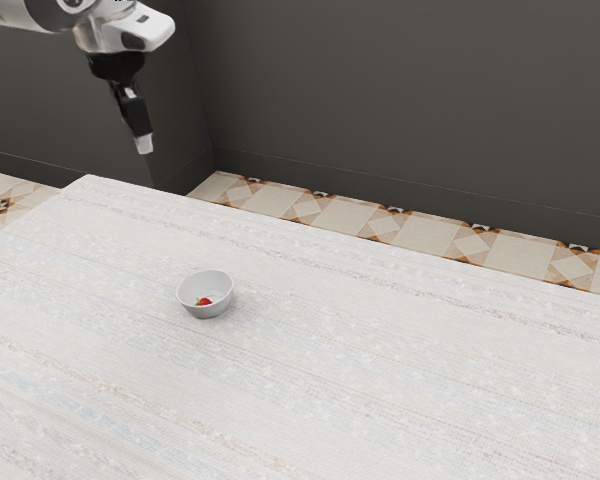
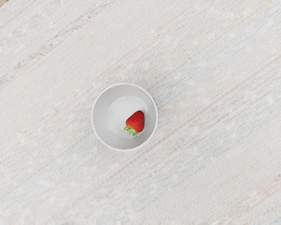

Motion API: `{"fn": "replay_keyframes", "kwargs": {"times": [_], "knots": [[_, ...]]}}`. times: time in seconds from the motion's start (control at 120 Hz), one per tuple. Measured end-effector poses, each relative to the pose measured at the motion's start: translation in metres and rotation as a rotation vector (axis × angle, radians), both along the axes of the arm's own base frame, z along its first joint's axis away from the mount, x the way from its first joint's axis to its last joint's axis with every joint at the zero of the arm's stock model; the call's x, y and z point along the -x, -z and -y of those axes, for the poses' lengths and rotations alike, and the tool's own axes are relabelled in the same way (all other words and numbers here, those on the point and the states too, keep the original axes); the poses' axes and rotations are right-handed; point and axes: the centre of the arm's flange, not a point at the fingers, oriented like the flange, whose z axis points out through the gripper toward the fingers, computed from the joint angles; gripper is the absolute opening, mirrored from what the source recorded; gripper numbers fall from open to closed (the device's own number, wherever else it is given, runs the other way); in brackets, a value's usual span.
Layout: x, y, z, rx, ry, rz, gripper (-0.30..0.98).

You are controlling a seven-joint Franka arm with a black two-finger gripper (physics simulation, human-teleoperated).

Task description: Take strawberry from the bowl

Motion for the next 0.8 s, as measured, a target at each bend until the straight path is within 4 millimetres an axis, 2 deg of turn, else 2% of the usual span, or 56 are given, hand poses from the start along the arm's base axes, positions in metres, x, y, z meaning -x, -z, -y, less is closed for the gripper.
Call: {"fn": "replay_keyframes", "kwargs": {"times": [0.15,0.3,0.383,0.408,0.467,0.5,0.533,0.55,0.567,0.6,0.642,0.675,0.7,0.725,0.8], "knots": [[0.006,0.0,0.01,-0.034,-0.133,-0.025,0.65],[0.012,-0.002,0.034,-0.071,-0.211,-0.028,0.67],[0.016,0.0,0.05,-0.087,-0.194,-0.045,0.67],[0.017,0.007,0.056,-0.086,-0.177,-0.063,0.68],[0.02,0.045,0.069,-0.075,-0.143,-0.164,0.68],[0.014,0.065,0.076,-0.071,-0.118,-0.2,0.68],[0.002,0.099,0.079,-0.054,-0.083,-0.234,0.68],[-0.003,0.117,0.072,-0.036,-0.078,-0.249,0.68],[-0.008,0.133,0.056,-0.018,-0.089,-0.26,0.68],[-0.016,0.158,-0.002,0.019,-0.156,-0.27,0.68],[-0.014,0.182,-0.082,0.057,-0.252,-0.262,0.68],[-0.009,0.192,-0.119,0.073,-0.28,-0.246,0.68],[-0.008,0.196,-0.133,0.08,-0.278,-0.232,0.68],[-0.007,0.203,-0.139,0.085,-0.263,-0.223,0.68],[-0.02,0.227,-0.129,0.093,-0.177,-0.207,0.67]]}}
